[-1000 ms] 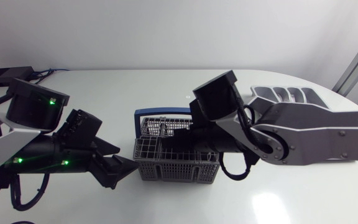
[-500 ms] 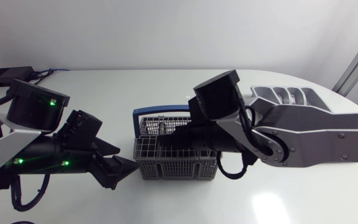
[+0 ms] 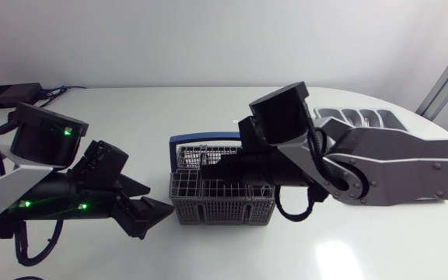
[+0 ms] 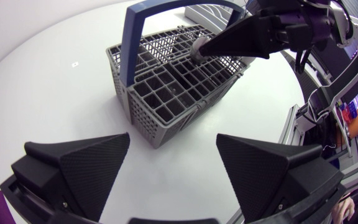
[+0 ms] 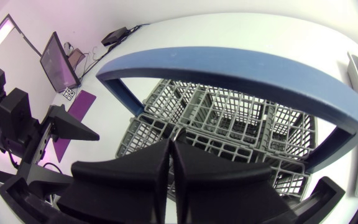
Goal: Unload the cutlery basket into the drawer organizer.
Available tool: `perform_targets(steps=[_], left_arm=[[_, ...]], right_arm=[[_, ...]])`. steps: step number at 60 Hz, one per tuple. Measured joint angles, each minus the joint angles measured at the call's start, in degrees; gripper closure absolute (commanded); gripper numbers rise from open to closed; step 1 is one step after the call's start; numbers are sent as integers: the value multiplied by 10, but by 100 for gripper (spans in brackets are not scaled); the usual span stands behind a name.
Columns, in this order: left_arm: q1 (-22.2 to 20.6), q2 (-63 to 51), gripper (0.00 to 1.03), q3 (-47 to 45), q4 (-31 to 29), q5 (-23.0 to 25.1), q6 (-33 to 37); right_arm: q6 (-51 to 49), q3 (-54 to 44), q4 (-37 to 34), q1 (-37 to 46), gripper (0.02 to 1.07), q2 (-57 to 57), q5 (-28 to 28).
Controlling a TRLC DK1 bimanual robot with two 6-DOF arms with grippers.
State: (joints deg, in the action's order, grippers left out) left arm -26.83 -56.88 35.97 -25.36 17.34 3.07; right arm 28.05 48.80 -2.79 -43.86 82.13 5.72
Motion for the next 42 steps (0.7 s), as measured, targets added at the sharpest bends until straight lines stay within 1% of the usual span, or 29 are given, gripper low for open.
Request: perform_targets(steps=[10,25,42], left_arm=[[-6,0,6,0,0,0,0],[-7,0,6,0,0,0,0],[-11,0,6,0,0,0,0]], right_arm=[[0,-1,-2,6,101,-5,11],[0,-2,-14,32,101,-16,64],[3,-3,-18,47,101,-27,94]])
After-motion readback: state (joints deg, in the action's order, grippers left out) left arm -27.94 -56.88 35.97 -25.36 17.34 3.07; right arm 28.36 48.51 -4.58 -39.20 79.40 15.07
